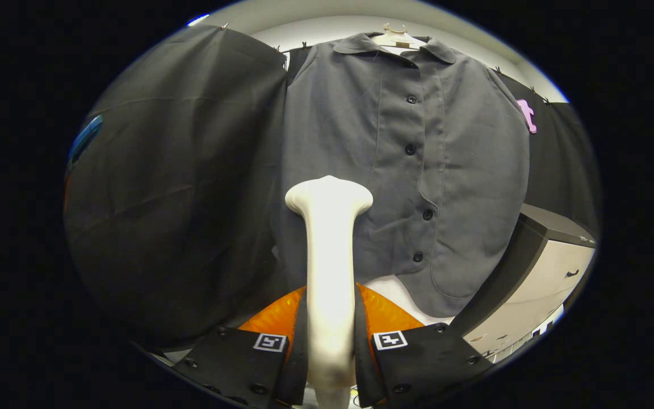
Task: Iron the clothes twice with a garment steamer, once on the left side and once on the right side.
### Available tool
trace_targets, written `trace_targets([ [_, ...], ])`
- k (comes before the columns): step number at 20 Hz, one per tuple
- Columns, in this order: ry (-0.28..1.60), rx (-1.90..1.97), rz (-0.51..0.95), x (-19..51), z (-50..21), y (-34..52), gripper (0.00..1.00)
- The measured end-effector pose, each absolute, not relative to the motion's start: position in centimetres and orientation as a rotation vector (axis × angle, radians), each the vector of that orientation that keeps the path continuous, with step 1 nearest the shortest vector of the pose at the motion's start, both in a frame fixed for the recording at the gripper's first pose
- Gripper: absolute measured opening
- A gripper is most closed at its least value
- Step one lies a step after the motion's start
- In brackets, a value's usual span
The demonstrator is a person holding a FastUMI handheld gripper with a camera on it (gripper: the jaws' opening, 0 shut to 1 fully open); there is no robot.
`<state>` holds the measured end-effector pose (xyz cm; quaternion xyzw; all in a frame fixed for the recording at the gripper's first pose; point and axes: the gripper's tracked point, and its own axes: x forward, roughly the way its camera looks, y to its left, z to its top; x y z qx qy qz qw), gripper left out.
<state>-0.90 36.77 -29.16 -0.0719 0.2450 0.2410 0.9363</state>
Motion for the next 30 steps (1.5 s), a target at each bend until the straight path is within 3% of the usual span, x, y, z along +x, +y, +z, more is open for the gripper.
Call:
trace_targets([
  [10, 0.332, -0.062, 0.47, -0.9, -20.4, 35.1, 0.42],
  [18, 0.244, -0.012, 0.349, 0.5, -14.6, 27.2, 0.41],
  [30, 0.199, -0.004, 0.248, 0.5, -11.6, 16.7, 0.41],
])
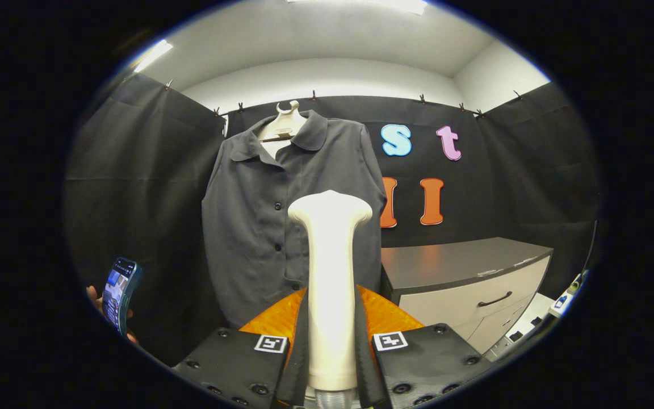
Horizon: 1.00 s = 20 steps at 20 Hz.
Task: Iron the clothes twice with a garment steamer, once on the left side and once on the right side.
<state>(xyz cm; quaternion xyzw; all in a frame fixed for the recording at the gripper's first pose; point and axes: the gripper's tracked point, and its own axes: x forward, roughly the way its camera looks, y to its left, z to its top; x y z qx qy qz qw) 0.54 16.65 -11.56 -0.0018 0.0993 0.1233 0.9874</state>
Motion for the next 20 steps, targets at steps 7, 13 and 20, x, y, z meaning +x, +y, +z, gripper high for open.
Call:
trace_targets([
  [7, 0.199, 0.012, 0.271, 1.2, -11.1, 13.8, 0.42],
  [13, 0.203, 0.013, 0.269, 2.0, -11.5, 11.8, 0.41],
  [20, 0.203, 0.01, 0.261, 2.5, -12.4, 10.8, 0.41],
])
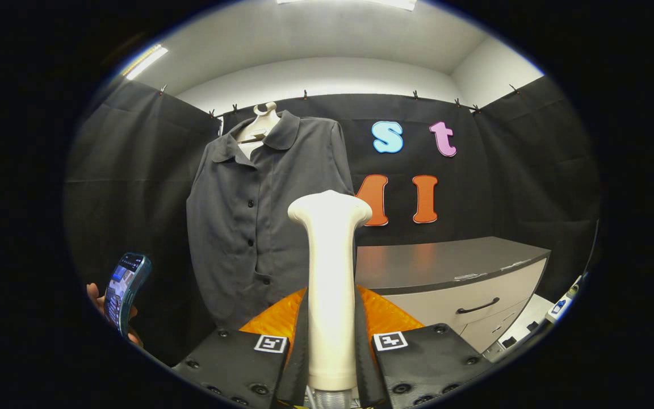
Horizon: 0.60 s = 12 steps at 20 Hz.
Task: Iron the clothes twice with a garment steamer, once on the left side and once on the right side.
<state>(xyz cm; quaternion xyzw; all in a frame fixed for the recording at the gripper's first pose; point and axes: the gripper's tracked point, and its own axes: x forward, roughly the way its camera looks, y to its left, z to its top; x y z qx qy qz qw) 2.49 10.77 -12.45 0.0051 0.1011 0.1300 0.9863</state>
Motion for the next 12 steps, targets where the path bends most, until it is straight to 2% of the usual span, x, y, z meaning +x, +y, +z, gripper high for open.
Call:
trace_targets([
  [12, 0.185, 0.019, 0.251, 3.35, -12.32, 10.58, 0.42],
])
